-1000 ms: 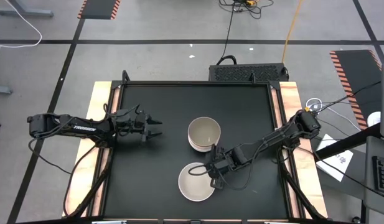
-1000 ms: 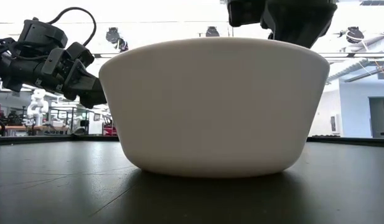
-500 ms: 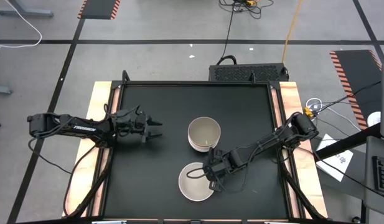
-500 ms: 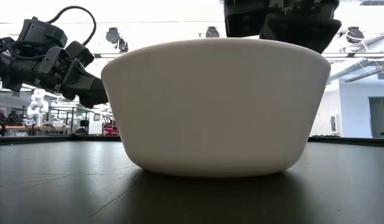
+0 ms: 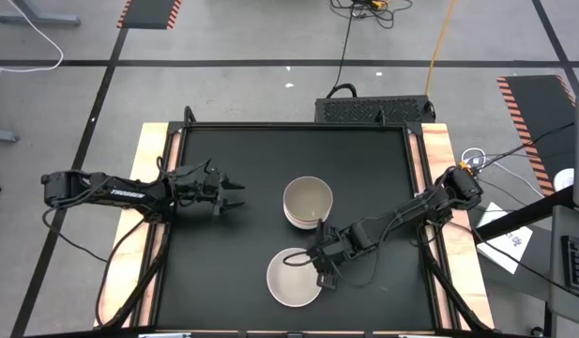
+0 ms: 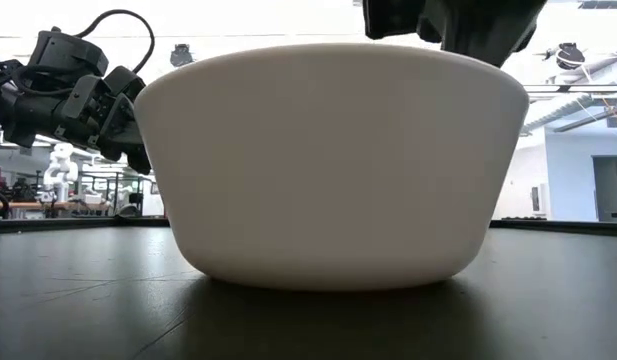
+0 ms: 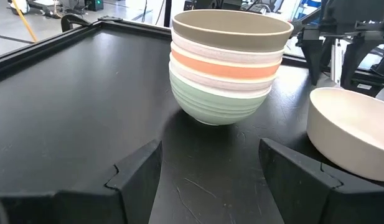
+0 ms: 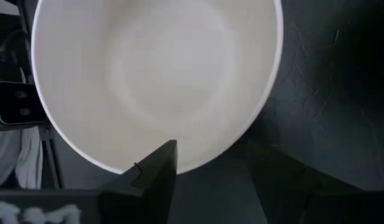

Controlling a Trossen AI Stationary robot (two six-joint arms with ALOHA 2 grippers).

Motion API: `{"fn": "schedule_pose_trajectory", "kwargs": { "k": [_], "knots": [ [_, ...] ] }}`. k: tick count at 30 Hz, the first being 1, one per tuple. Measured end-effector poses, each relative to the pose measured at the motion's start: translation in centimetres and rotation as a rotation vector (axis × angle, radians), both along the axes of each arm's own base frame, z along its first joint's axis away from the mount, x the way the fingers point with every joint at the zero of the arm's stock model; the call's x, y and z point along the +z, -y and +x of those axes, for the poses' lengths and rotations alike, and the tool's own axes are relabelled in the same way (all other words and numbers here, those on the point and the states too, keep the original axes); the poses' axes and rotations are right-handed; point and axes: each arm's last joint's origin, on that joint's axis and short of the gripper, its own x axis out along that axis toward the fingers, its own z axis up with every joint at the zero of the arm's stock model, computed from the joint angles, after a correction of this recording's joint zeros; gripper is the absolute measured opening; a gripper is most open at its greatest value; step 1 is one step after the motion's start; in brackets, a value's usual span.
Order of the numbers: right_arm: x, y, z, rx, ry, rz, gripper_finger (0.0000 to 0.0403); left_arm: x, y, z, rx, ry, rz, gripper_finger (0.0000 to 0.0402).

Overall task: Nest bowls inside each other
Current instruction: Stack the light brown bowl on the gray bowl

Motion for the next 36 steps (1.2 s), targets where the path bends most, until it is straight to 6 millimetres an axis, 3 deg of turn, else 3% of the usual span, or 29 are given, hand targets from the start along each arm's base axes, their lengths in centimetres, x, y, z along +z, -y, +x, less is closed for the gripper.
{"fn": "schedule_pose_trajectory", "kwargs": {
  "k": [25, 31, 36],
  "knots": [
    [-1.2, 0.4, 0.2, 0.016, -0.023, -0.019, 0.0195, -0.2, 0.1, 0.0, -0.017, -0.017, 0.0, 0.0271],
    [-1.2, 0.4, 0.2, 0.038, -0.017, -0.027, 0.0162, -0.2, 0.1, 0.0, -0.018, -0.016, 0.003, 0.0271],
    [-2.5, 0.5, 0.1, 0.04, 0.019, -0.009, 0.0119, -0.2, 0.1, 0.0, -0.017, -0.016, 0.003, 0.0271]
  ]
}}
